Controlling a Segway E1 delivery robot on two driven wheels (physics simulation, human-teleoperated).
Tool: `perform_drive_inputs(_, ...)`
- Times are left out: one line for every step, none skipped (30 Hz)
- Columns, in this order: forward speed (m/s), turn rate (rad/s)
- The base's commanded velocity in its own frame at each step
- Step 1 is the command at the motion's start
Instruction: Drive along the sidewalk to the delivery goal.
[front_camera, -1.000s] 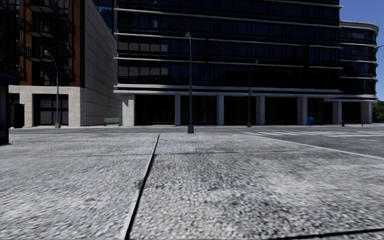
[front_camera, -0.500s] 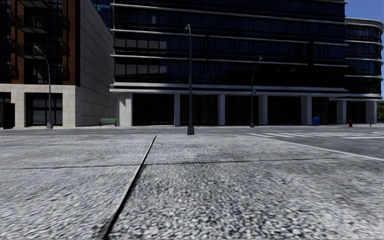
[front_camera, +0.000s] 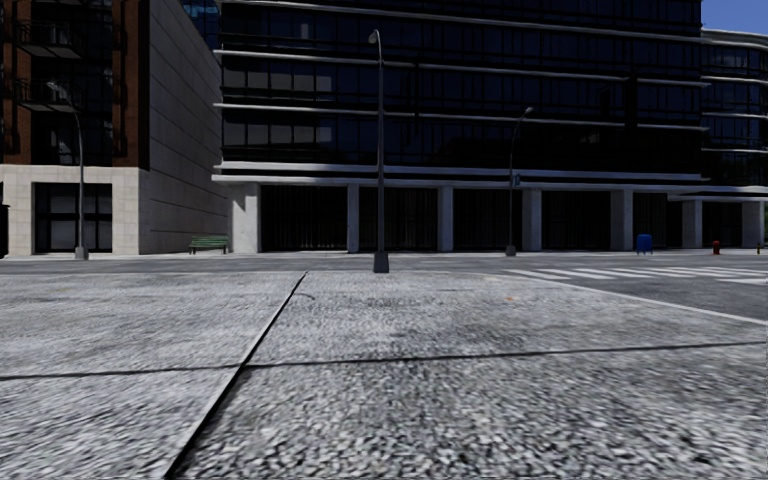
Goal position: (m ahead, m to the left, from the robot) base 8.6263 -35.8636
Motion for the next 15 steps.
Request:
perform_drive_inputs(2.0,0.0)
perform_drive_inputs(2.0,0.0)
perform_drive_inputs(2.0,0.0)
perform_drive_inputs(2.0,0.0)
perform_drive_inputs(2.0,0.0)
perform_drive_inputs(2.0,0.0)
perform_drive_inputs(2.0,0.0)
perform_drive_inputs(2.0,0.0)
perform_drive_inputs(2.0,0.0)
perform_drive_inputs(2.0,0.0)
perform_drive_inputs(2.0,0.0)
perform_drive_inputs(2.0,0.0)
perform_drive_inputs(2.0,0.0)
perform_drive_inputs(2.0,0.0)
perform_drive_inputs(2.0,0.0)
